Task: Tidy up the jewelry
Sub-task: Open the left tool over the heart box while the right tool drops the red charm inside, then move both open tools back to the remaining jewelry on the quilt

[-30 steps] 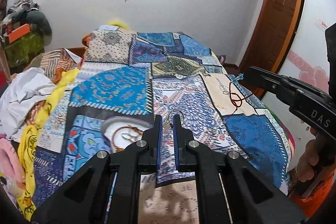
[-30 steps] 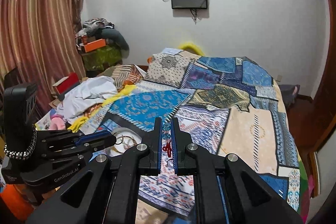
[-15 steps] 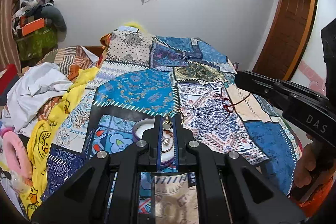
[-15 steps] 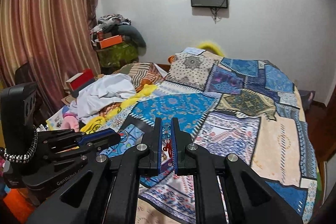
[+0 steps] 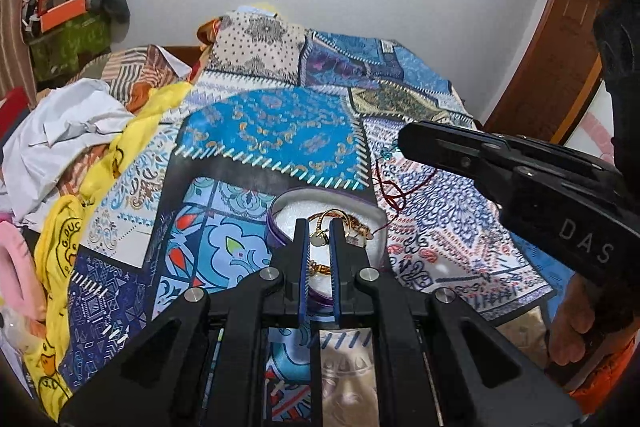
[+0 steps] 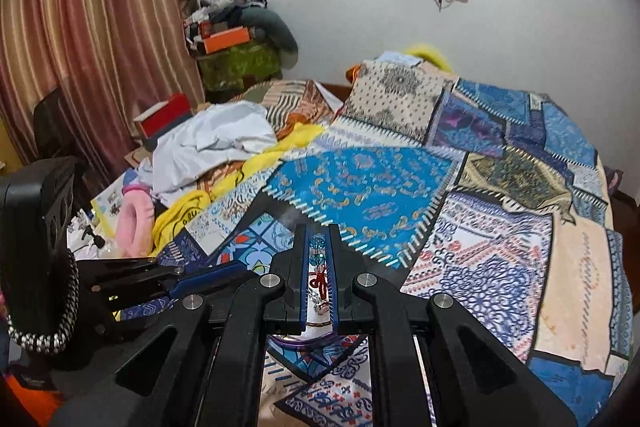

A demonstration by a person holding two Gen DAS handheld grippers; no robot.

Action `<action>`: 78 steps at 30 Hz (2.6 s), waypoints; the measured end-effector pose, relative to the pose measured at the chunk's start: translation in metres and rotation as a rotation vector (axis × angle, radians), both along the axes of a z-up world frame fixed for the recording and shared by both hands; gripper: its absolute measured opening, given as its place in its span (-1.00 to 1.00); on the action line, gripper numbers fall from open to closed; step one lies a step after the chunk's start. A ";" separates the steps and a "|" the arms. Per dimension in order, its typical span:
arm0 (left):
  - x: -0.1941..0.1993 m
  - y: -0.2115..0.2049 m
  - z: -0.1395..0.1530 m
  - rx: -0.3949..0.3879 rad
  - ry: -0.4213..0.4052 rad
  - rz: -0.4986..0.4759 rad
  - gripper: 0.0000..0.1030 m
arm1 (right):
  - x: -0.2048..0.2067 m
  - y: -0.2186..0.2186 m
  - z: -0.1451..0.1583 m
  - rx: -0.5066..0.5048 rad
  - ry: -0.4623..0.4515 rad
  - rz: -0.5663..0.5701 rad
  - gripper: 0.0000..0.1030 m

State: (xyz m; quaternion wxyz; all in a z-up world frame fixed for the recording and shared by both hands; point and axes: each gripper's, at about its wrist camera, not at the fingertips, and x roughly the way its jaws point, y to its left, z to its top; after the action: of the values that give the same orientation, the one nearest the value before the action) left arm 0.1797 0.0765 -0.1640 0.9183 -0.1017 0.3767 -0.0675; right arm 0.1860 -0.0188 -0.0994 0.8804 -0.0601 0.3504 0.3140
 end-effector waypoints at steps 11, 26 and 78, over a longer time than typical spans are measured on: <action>0.013 -0.004 -0.024 -0.021 0.045 -0.032 -0.85 | 0.019 0.007 -0.030 -0.016 0.112 0.007 -0.86; 0.009 0.001 -0.020 -0.024 0.041 -0.019 -0.85 | 0.020 0.001 -0.031 0.017 0.181 -0.009 -0.39; 0.024 -0.143 -0.004 0.065 0.091 -0.255 -0.33 | -0.017 -0.178 -0.021 -0.032 0.088 -0.329 -0.39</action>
State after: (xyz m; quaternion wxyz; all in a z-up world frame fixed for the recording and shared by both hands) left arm 0.2038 -0.0664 -0.1681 0.8871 -0.0262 0.4296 -0.1670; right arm 0.1687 -0.1969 -0.1200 0.9027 -0.0022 0.3986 0.1620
